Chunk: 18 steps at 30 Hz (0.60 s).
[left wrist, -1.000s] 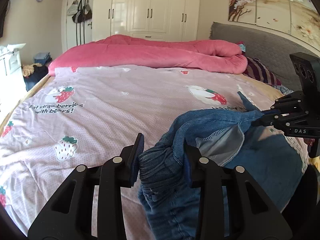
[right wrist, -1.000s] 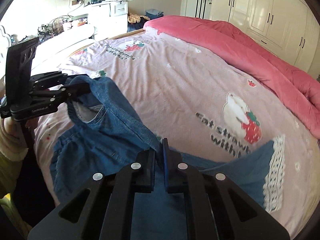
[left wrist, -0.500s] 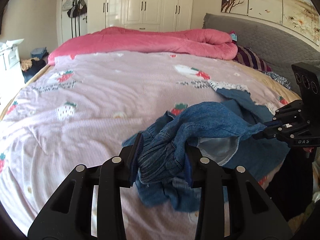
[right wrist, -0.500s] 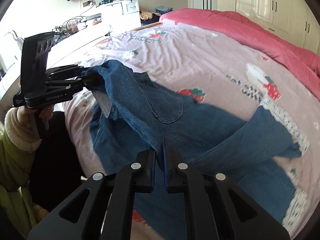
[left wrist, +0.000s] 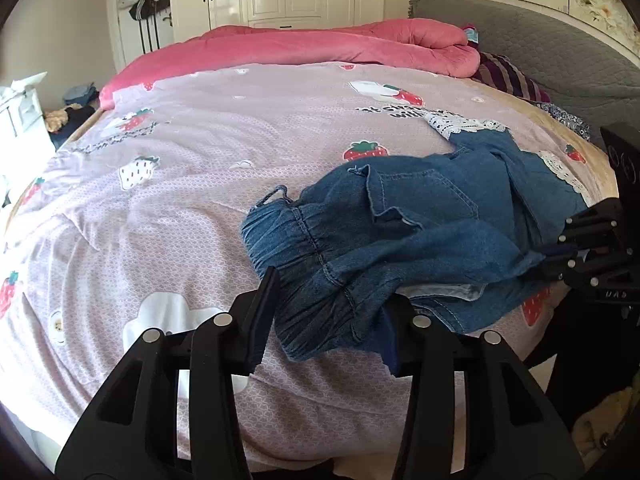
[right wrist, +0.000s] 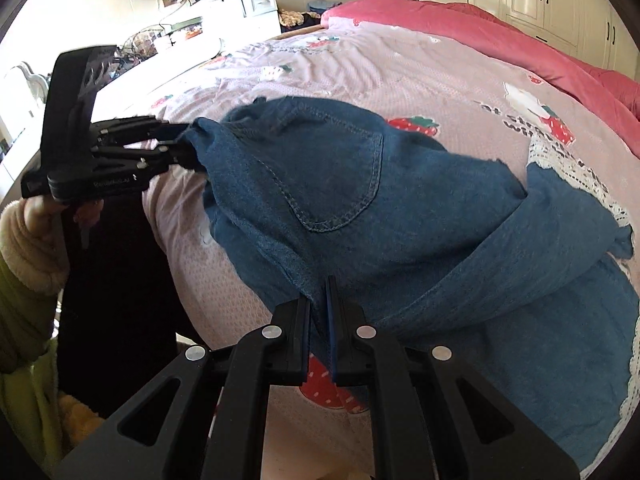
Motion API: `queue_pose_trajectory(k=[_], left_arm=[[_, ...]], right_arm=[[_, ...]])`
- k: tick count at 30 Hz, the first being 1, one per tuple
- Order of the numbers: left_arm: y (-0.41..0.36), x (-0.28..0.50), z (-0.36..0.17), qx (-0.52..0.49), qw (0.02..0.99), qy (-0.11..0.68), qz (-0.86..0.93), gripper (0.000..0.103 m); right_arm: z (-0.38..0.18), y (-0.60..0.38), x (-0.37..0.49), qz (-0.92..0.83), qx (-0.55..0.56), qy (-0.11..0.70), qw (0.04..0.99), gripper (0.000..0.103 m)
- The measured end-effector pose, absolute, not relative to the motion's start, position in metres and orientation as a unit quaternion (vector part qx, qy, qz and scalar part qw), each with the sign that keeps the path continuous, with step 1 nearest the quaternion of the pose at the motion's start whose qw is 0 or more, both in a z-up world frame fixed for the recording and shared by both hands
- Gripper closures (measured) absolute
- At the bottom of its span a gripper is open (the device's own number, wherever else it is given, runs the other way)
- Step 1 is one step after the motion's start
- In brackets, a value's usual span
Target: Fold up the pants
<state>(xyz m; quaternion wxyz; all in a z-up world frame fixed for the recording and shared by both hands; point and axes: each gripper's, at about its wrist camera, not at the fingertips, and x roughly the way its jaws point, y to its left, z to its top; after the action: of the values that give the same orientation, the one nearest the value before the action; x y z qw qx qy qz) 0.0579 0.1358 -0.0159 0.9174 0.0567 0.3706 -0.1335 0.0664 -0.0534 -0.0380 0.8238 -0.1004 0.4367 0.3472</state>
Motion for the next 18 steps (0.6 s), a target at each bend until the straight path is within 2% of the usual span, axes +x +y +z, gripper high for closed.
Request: queue_pose_trajectory(k=[5,7,9,18], left_arm=[[0.137,0.055,-0.014,0.06,0.918,0.371,-0.124,0.053],[0.145,0.053,-0.012,0.044,0.917,0.377,-0.121,0.043],[0.152,0.049,-0.011,0.035,0.916,0.383,-0.117,0.039],[0.162,0.019,0.014,0.05,0.923,0.372,-0.088,0.038]], right_arm=[[-0.05,-0.053,0.065,0.342,-0.101,0.437,0.826,0.094],[-0.049,-0.055,0.064,0.345,-0.094,0.436,0.826,0.094],[-0.049,-0.057,0.065,0.348,-0.087,0.436,0.826,0.094],[-0.051,-0.063,0.062,0.353,-0.063,0.438,0.824,0.089]])
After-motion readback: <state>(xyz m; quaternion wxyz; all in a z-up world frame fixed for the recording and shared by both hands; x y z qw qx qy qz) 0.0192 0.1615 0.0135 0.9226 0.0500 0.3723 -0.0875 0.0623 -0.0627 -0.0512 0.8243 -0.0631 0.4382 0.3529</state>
